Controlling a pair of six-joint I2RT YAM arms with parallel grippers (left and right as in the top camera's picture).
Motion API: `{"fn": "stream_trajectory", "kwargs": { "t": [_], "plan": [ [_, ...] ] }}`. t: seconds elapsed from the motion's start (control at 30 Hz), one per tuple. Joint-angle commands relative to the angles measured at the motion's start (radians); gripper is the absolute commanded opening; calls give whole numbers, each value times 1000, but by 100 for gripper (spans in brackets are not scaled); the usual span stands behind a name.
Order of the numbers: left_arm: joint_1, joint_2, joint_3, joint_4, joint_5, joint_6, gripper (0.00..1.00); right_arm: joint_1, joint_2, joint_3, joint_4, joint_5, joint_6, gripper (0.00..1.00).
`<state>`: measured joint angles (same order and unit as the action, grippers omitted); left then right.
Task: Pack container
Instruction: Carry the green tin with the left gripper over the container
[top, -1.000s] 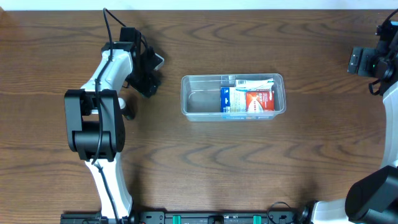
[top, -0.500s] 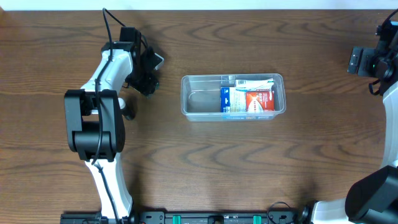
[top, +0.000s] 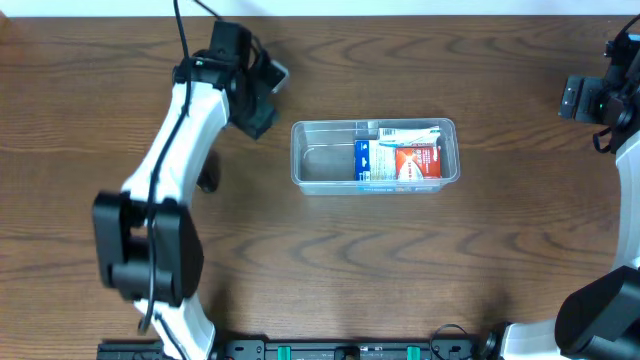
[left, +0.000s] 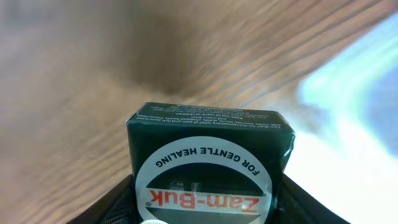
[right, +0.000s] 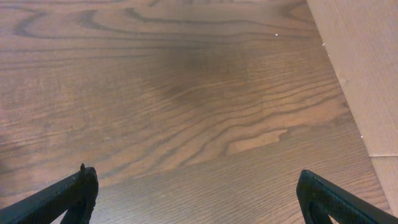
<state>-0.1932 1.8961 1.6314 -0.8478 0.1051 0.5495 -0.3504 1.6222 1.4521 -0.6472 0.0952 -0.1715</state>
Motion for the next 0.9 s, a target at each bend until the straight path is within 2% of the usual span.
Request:
{"fn": "stream_trajectory", "kwargs": {
  "t": [0.0, 0.2, 0.57, 0.87],
  "plan": [
    [-53, -81, 11, -11, 7, -20, 53, -4, -1, 6, 0, 6, 14, 99],
    [-177, -154, 11, -11, 12, -20, 53, -4, -1, 6, 0, 6, 14, 99],
    [-426, -108, 9, -8, 16, 34, 53, -4, -1, 6, 0, 6, 14, 99],
    [-495, -37, 9, 17, 16, 125, 53, -4, -1, 6, 0, 6, 14, 99]
  ]
}}
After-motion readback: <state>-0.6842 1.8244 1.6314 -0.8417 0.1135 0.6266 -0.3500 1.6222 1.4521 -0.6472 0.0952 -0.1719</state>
